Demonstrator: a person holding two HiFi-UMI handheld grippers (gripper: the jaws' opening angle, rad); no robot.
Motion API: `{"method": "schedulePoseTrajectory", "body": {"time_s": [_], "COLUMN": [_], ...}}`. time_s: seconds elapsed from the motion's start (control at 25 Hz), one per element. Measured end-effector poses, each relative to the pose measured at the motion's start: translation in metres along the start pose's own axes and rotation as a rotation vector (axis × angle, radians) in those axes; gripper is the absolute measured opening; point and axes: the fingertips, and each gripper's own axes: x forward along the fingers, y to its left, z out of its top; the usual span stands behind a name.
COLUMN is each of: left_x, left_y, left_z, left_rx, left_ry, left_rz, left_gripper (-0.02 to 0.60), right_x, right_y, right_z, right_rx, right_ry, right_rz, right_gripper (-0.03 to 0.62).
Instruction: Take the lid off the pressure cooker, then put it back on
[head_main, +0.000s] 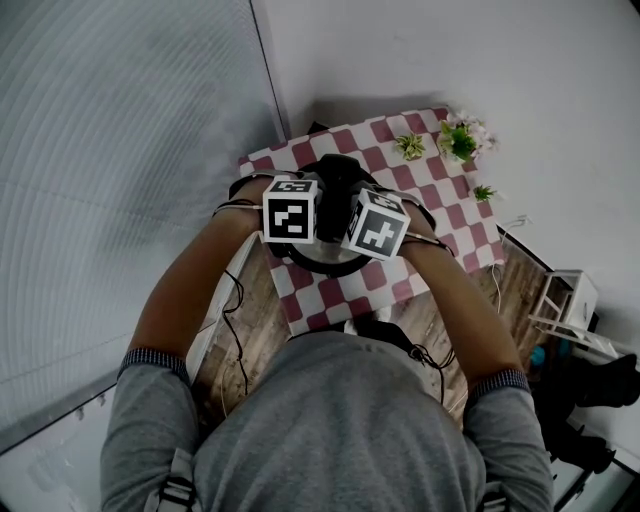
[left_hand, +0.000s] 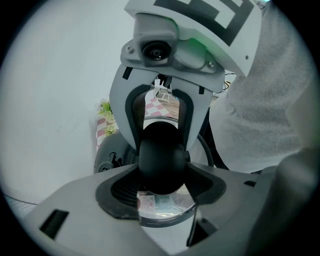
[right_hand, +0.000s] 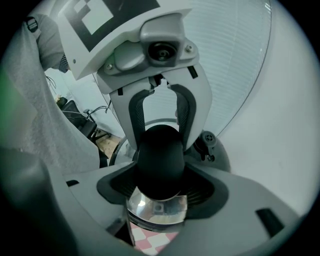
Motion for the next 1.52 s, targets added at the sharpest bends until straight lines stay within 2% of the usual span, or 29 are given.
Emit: {"method": "schedulePoseTrajectory", "body": {"time_s": [0.6, 1.12, 1.52], "left_x": [-0.004, 0.019, 0.049], "left_y": [-0.015, -0.007, 0.008], "left_z": [0.035, 0.090, 0.144], "left_rx": [0.022, -0.112, -0.195], "left_ry": [-0.010, 0.038, 0.028], "left_rz": [0.021, 0.093, 0.136], "left_gripper": [0.299, 0.299, 0.299], "right_x": [-0.028, -0.057, -0.079], "right_y": [0.015, 0.007, -0.007], "right_z": [-0.019, -0.071, -0.130], "right_rx": [-0.015, -0.140, -0.224], "right_ry": [-0.036, -0.064, -0.042], "right_rz": [-0.034, 0.020, 0.057], "right_gripper": [0.291, 0.291, 0.291]}}
